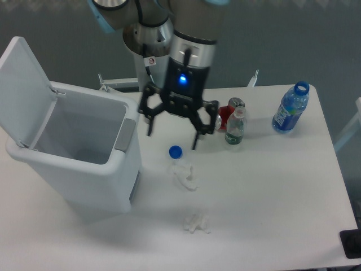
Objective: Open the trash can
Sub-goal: 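Lift the gripper away from the opened trash can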
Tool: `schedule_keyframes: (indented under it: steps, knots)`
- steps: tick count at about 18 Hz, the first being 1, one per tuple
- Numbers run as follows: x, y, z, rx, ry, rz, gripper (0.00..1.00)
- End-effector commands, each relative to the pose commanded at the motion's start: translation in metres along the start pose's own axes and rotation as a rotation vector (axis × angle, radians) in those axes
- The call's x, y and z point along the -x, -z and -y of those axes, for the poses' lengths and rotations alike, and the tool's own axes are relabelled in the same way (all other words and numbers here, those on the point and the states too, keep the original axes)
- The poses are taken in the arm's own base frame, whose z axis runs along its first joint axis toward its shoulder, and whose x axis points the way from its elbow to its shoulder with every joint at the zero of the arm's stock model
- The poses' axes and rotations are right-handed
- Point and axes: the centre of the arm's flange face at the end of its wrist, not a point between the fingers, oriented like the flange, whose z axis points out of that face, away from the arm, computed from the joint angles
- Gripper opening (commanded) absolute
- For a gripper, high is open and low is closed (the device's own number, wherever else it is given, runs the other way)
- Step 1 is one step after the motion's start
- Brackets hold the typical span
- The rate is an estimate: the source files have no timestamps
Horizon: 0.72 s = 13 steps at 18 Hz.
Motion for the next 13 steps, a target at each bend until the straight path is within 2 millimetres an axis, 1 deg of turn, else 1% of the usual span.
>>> schedule_keyframes:
  steps: [1, 3, 6, 8, 10, 12, 13]
  knots:
    - [0.011, -0.01, -0.01, 0.07, -0.04, 0.028, 1.0]
    - [0.025, -0.037, -0.028, 0.203, -0.146, 0.043, 1.0]
    - [0.048, -0.089, -0.049, 0.329, -0.236, 0.008, 1.0]
    - [0.059, -0.101, -0.059, 0.405, -0.303, 0.013, 1.0]
    - [0.073, -0.11, -0.065, 0.439, -0.378, 0.001, 1.0]
    - [0.092, -0.114, -0.078, 0.438, -0.367, 0.005, 1.0]
    - [0.092, -0.114, -0.077, 0.436, -0.369, 0.008, 1.0]
